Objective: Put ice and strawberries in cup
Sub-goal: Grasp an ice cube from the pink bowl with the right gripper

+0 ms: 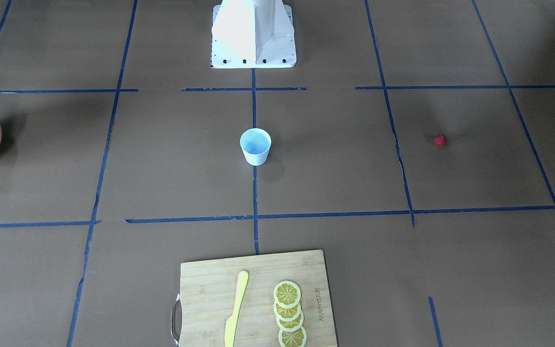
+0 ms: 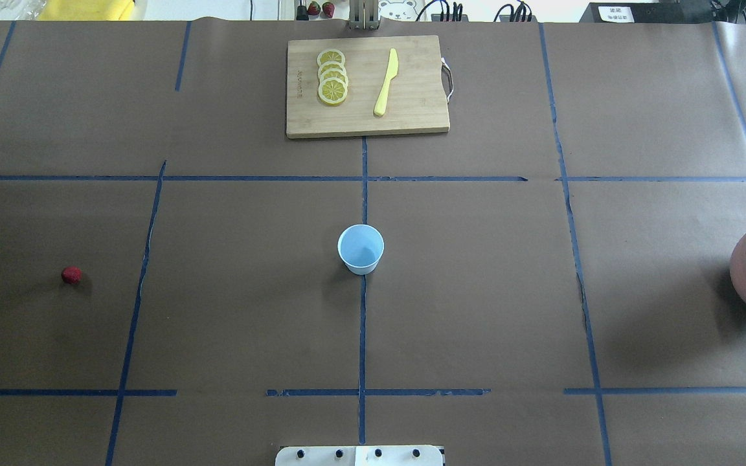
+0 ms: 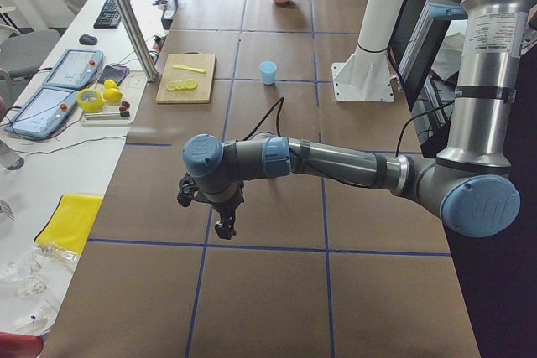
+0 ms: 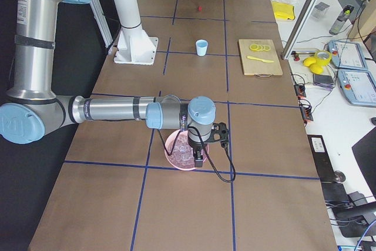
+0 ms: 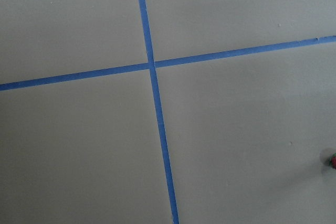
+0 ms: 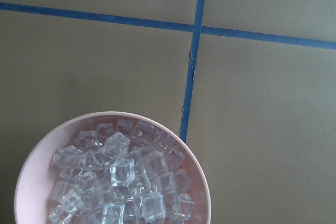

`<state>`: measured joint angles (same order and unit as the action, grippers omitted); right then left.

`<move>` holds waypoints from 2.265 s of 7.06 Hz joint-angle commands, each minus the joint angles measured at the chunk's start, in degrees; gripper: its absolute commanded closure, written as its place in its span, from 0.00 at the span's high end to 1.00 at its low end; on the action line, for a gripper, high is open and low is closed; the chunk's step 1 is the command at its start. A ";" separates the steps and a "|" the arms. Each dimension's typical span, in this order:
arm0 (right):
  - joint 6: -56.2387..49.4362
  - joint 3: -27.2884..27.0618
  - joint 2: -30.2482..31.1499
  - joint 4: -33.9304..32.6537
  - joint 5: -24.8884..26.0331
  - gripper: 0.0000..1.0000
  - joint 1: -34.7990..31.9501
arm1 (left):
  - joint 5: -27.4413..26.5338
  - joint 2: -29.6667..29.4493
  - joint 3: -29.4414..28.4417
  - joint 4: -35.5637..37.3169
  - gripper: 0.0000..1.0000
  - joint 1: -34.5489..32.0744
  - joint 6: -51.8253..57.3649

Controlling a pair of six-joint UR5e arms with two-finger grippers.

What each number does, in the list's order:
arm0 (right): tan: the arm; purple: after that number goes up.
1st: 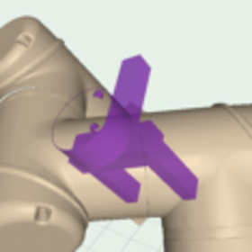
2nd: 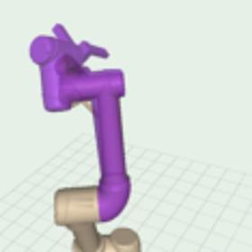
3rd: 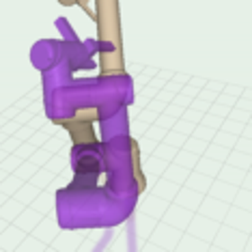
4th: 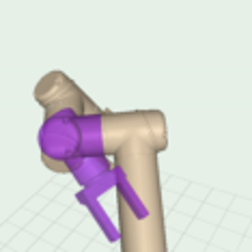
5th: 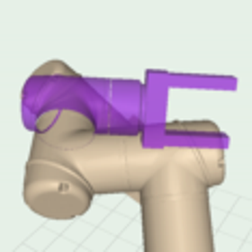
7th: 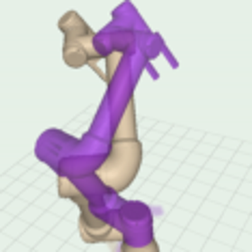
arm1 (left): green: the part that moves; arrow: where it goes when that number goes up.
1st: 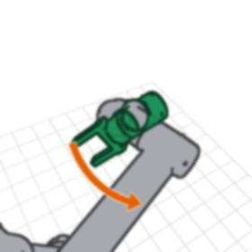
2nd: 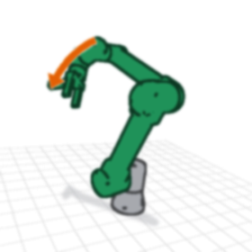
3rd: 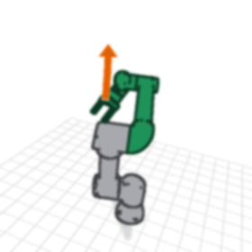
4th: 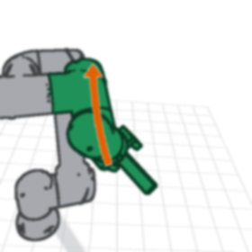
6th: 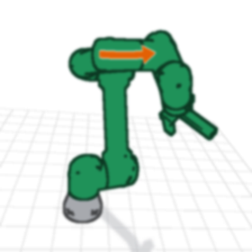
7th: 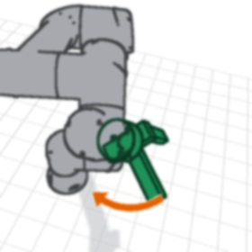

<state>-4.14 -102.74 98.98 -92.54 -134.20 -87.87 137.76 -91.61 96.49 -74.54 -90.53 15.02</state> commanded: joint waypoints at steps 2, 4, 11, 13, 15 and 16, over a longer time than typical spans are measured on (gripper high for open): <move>10.82 -1.32 1.56 4.28 -1.07 0.99 4.25 | 0.05 10.02 -0.94 -24.94 1.00 0.01 0.01; 31.90 -2.89 5.58 15.56 0.07 0.92 11.19 | 0.05 8.74 -1.92 -29.97 1.00 0.79 -9.68; 60.12 -1.69 9.92 24.86 2.54 0.83 19.41 | 2.76 8.73 -1.48 -29.87 1.00 2.12 -10.54; 60.21 -0.98 9.83 24.77 2.71 0.77 20.10 | 2.95 8.73 -1.39 -29.87 1.00 2.12 -10.54; 60.21 -0.10 9.48 24.69 3.06 0.74 20.55 | 3.04 8.73 -1.39 -29.87 1.00 2.12 -10.45; 60.21 0.16 9.39 24.77 3.76 0.74 20.81 | 3.21 8.64 -1.39 -29.87 1.00 2.12 -10.54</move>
<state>56.07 -103.05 108.54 -67.82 -131.09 -67.38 140.83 -82.90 95.09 -104.41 -88.42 4.52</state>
